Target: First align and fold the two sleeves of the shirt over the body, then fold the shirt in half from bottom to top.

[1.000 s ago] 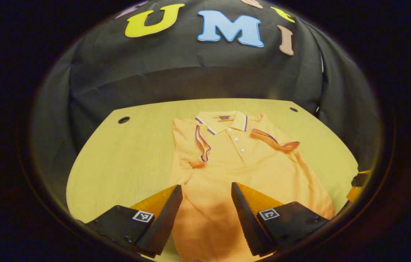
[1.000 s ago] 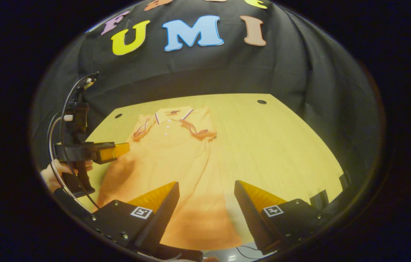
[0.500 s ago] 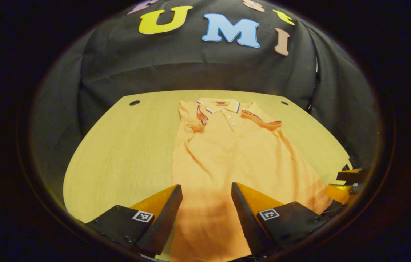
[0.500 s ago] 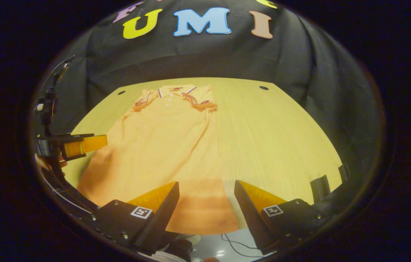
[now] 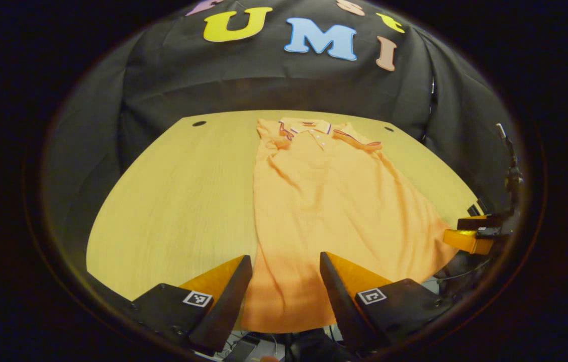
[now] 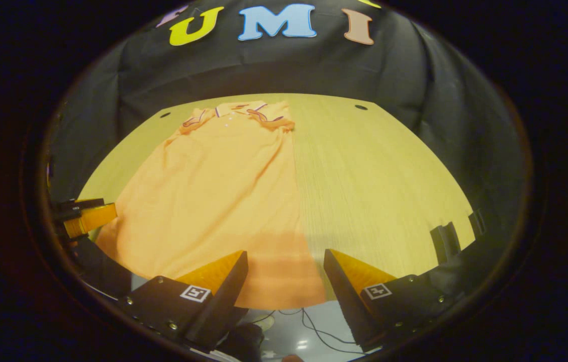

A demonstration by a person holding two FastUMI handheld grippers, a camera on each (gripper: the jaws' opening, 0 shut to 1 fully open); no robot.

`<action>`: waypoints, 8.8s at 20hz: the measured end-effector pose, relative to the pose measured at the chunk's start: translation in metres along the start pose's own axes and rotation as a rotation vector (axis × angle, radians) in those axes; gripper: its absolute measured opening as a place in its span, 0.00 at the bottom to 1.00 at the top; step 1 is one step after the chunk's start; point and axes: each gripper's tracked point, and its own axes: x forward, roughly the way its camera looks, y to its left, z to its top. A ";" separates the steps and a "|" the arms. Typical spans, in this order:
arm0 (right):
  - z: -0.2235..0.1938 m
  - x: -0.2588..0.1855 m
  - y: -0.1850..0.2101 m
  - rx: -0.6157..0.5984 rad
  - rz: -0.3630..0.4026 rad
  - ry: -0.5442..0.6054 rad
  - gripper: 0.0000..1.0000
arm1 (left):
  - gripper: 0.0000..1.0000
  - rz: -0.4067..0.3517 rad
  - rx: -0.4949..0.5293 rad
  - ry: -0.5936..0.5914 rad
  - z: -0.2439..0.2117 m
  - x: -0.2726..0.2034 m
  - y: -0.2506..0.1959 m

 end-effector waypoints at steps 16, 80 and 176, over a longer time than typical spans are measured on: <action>-0.024 -0.001 -0.008 0.035 0.007 0.011 0.92 | 0.90 0.034 0.058 -0.003 -0.049 -0.009 -0.013; 0.428 0.177 0.003 0.044 -0.059 -0.255 0.02 | 0.06 -0.025 -0.010 -0.315 0.394 0.245 0.023; 0.352 -0.147 -0.036 -0.183 0.099 -0.851 0.98 | 0.94 0.139 -0.048 -0.761 0.332 -0.098 -0.152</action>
